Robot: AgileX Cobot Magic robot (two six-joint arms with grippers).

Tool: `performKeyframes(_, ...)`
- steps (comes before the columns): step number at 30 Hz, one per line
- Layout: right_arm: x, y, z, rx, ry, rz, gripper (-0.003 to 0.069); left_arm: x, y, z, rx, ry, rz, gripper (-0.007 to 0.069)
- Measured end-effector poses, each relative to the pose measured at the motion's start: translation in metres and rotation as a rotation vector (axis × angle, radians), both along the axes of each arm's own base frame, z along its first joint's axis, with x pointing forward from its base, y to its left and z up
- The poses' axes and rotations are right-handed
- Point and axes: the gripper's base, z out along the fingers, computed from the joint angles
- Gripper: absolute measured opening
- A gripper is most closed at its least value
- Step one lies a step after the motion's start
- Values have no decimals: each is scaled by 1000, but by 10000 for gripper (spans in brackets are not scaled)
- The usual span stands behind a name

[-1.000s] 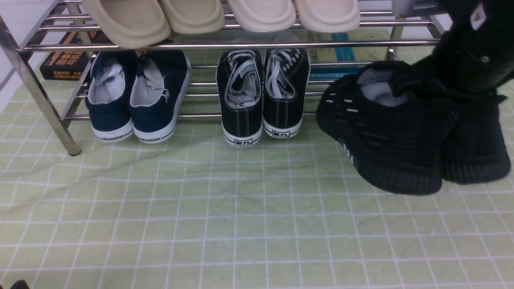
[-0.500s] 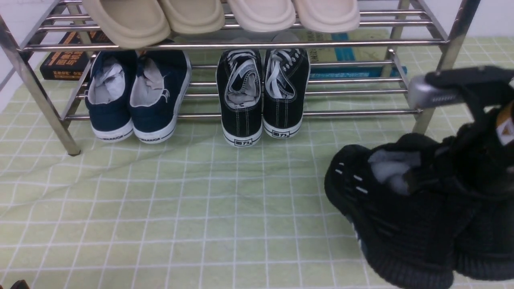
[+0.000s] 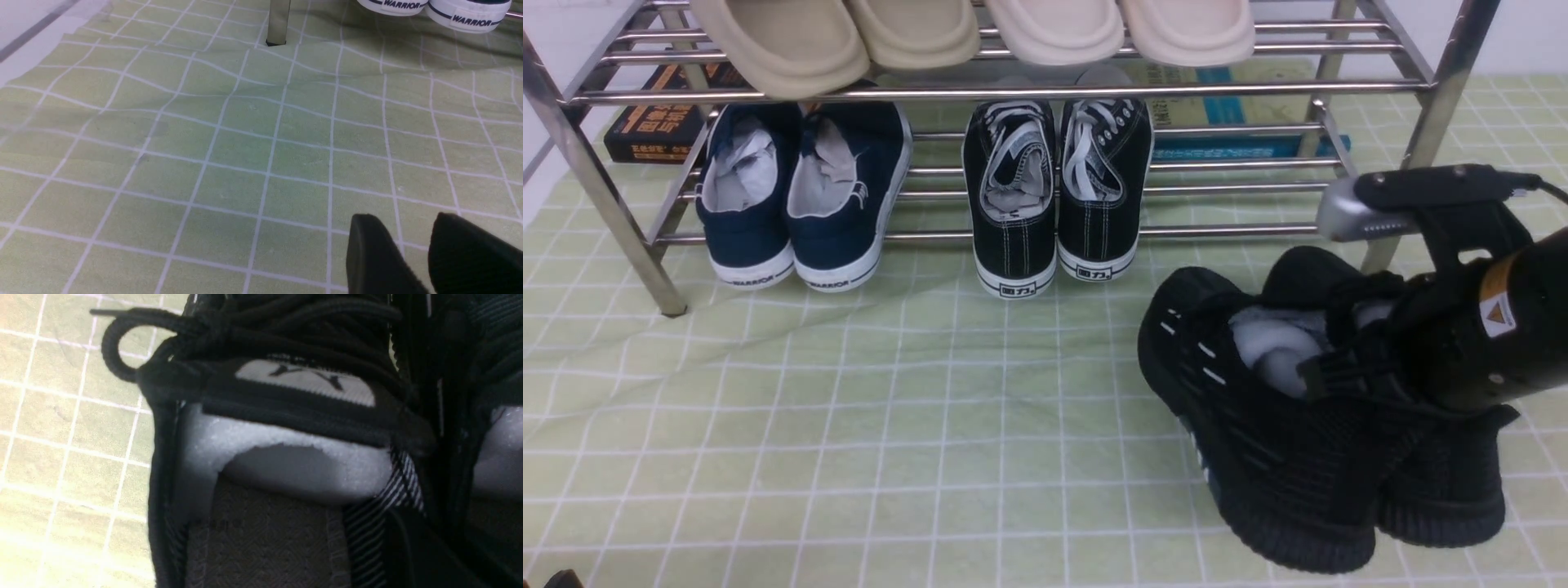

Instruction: Take the shoes off the shelf with your hand from the green coffee tablecloth.

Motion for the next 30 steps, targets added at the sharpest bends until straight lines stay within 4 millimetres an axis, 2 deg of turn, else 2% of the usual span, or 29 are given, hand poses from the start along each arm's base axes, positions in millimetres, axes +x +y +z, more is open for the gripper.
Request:
performKeyframes(9,12,6,-27,-27,45,-43,25,0,0,0,0,0,0,242)
performKeyframes(15,17,9,-24,9,-14,-43,25,0,0,0,0,0,0,242)
performKeyframes(22,19,7,-25,-30,-31,-28,25,0,0,0,0,0,0,242)
performKeyframes(30,29,13,-47,-76,25,-39,27,0,0,0,0,0,0,242)
